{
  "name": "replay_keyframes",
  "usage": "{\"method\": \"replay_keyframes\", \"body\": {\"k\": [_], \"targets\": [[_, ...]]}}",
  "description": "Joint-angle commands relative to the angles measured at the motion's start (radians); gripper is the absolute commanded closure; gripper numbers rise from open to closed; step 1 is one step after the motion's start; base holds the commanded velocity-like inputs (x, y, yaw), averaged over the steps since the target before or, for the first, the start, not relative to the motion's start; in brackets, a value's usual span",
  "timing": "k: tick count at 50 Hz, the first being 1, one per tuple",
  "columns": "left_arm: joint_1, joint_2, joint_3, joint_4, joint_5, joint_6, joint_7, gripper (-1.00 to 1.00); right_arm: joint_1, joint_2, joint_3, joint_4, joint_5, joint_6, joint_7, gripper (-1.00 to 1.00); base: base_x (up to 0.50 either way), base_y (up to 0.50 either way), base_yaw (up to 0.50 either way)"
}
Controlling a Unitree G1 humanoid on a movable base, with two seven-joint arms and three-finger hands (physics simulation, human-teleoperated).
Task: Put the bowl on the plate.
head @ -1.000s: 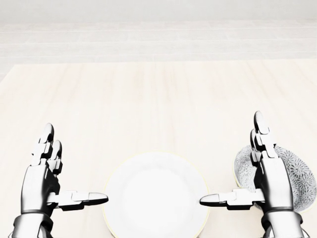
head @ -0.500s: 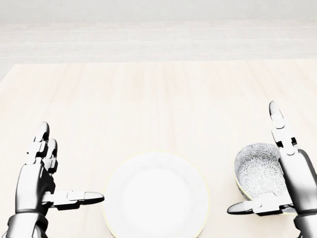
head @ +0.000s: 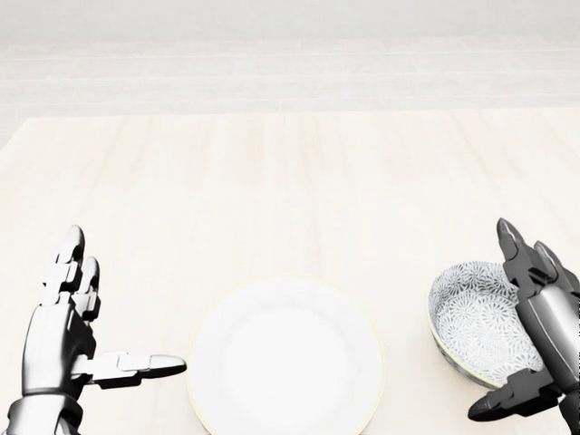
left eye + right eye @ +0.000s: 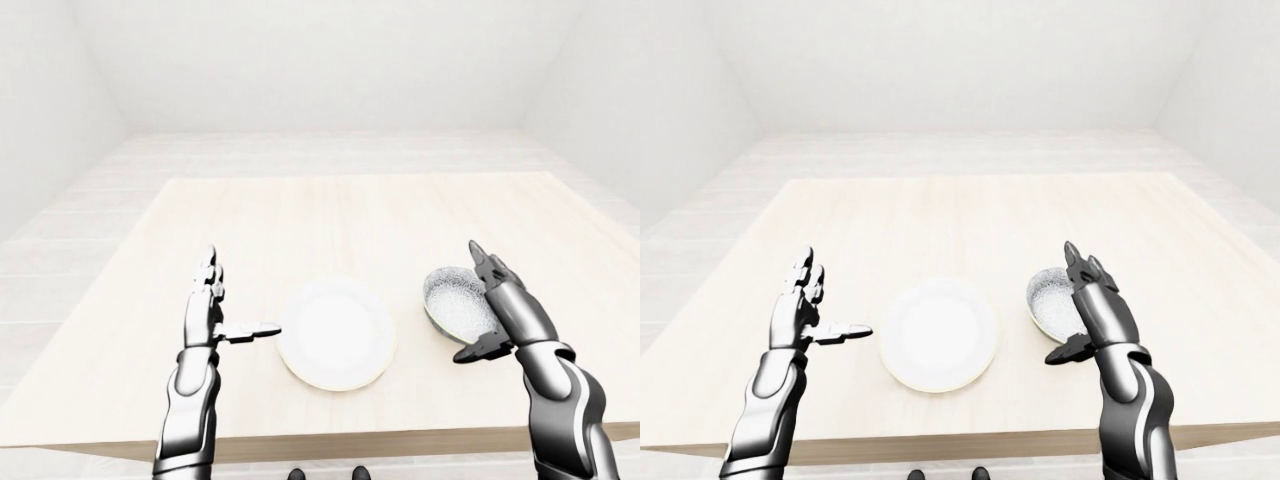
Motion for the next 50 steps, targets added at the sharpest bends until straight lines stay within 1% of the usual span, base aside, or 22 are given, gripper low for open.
{"method": "replay_keyframes", "body": {"k": [1, 6, 8, 11, 14, 17, 20, 23, 26, 37, 43, 45, 50], "targets": [[0.013, 0.001, 0.011, 0.004, -0.001, -0.014, -0.003, -1.0, -0.031, -0.018, -0.001, 0.053, -0.152, 0.0, 0.066, -1.0, 0.0, 0.0, 0.0], [0.015, 0.001, 0.014, 0.008, -0.002, -0.019, -0.003, -1.0, -0.032, -0.026, 0.001, 0.058, -0.192, 0.0, 0.087, -1.0, 0.0, 0.0, 0.0], [0.014, 0.001, 0.014, 0.017, 0.0, -0.026, -0.002, -1.0, -0.033, -0.03, 0.004, 0.057, -0.223, 0.0, 0.099, -1.0, 0.0, 0.0, 0.0], [0.016, 0.0, 0.014, 0.02, 0.001, -0.03, -0.001, -1.0, -0.04, -0.017, 0.002, 0.058, -0.236, 0.0, 0.109, -1.0, 0.0, 0.0, 0.0], [0.017, 0.001, 0.013, 0.025, 0.004, -0.036, -0.001, -1.0, -0.04, -0.024, 0.005, 0.066, -0.268, 0.0, 0.116, -1.0, 0.0, 0.0, 0.0], [0.018, 0.001, 0.014, 0.025, 0.003, -0.036, -0.002, -1.0, -0.045, -0.016, 0.001, 0.069, -0.273, 0.0, 0.118, -1.0, 0.0, 0.0, 0.0], [0.017, 0.001, 0.014, 0.026, 0.003, -0.038, -0.001, -1.0, -0.042, -0.033, 0.014, 0.08, -0.338, 0.0, 0.121, -1.0, 0.0, 0.0, 0.0], [0.017, 0.001, 0.013, 0.03, 0.005, -0.042, -0.001, -1.0, -0.055, -0.014, 0.017, 0.097, -0.34, 0.0, 0.115, -1.0, 0.0, 0.0, 0.0], [0.017, 0.003, 0.015, 0.031, 0.007, -0.044, 0.0, -1.0, -0.062, -0.03, 0.032, 0.117, -0.392, 0.0, 0.115, -1.0, 0.0, 0.0, 0.0], [0.023, 0.003, 0.017, 0.04, 0.009, -0.056, -0.002, -1.0, -0.108, -0.021, 0.056, 0.174, -0.432, 0.0, 0.111, -1.0, 0.0, 0.0, 0.0], [0.019, 0.004, 0.019, 0.039, 0.008, -0.053, -0.001, -1.0, -0.126, -0.026, 0.063, 0.207, -0.447, 0.0, 0.104, -1.0, 0.0, 0.0, 0.0], [0.019, 0.004, 0.018, 0.045, 0.01, -0.057, -0.001, -1.0, -0.132, -0.026, 0.069, 0.224, -0.453, 0.0, 0.1, -1.0, 0.0, 0.0, 0.0], [0.018, 0.004, 0.02, 0.046, 0.007, -0.059, 0.0, -1.0, -0.146, -0.026, 0.08, 0.263, -0.453, 0.0, 0.087, -1.0, 0.0, 0.0, 0.0]]}}
